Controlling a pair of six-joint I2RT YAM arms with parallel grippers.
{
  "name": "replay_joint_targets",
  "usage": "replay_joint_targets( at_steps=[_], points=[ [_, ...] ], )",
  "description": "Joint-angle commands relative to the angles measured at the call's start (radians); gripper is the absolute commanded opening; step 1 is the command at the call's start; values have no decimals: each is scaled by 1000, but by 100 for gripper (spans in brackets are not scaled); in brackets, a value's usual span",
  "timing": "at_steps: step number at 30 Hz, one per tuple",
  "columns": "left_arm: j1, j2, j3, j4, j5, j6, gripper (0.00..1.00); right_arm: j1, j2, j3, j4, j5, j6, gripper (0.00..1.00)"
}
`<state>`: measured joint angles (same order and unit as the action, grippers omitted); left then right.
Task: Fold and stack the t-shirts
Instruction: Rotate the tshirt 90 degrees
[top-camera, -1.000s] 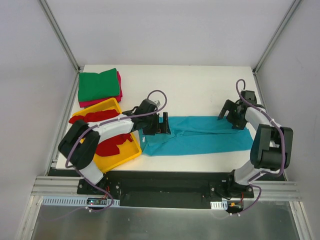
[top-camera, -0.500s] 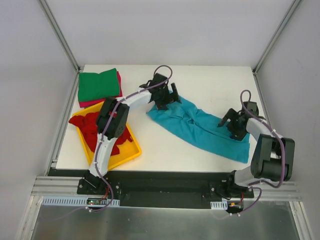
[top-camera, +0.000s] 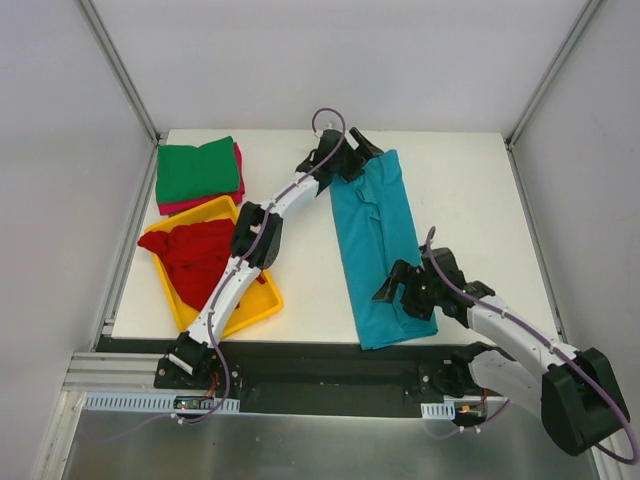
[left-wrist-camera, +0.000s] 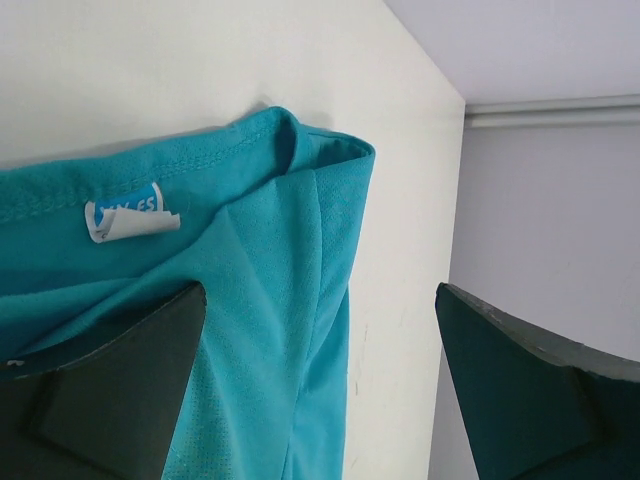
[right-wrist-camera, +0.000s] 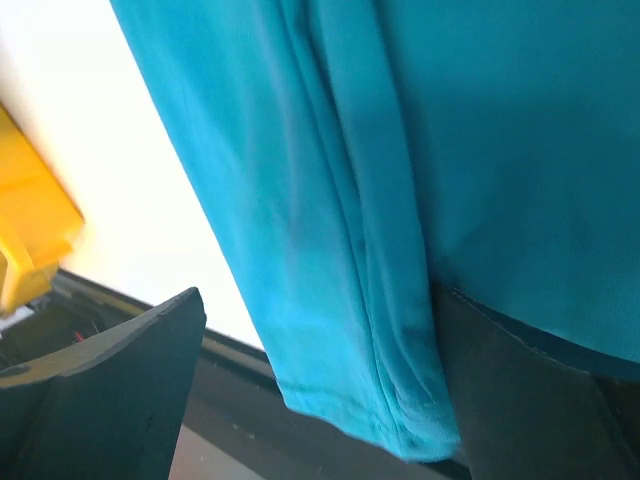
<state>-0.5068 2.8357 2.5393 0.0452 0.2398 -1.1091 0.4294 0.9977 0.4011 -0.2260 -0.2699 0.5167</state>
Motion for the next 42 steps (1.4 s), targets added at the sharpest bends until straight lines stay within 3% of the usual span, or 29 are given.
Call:
replay_joint_targets(
  at_steps=[1,4,11,14,20,26,31,33,36,39,42],
  points=[
    [-10,36,9,97,-140,-44,99,103,-54,22,-70,18,56,96],
    [-10,30,9,99,-207,-8,99,169,-67,57,-104,37,7,96],
    [19,71,19,179,-234,-9,99,317,50,87,-30,-184,-145,96],
    [21,70,22,206,-258,34,99,385,78,119,-38,-167,-201,96],
    [24,21,19,269,-170,93,99,427,61,248,-241,24,-293,96],
    [4,-215,-123,207,-40,270,99,411,-56,354,-560,478,-207,96],
    [-6,-372,-200,58,64,357,99,322,-171,312,-622,546,-138,96],
    [-10,-451,-273,9,130,374,99,292,-208,297,-616,561,-115,96],
    [-44,-644,-544,-71,167,451,99,259,-251,286,-593,571,-136,96],
    [-131,-879,-878,-114,11,532,99,227,-261,257,-550,516,-155,96],
    [-243,-1100,-1187,-189,-153,516,99,180,-248,225,-544,474,-158,97]
  ],
)
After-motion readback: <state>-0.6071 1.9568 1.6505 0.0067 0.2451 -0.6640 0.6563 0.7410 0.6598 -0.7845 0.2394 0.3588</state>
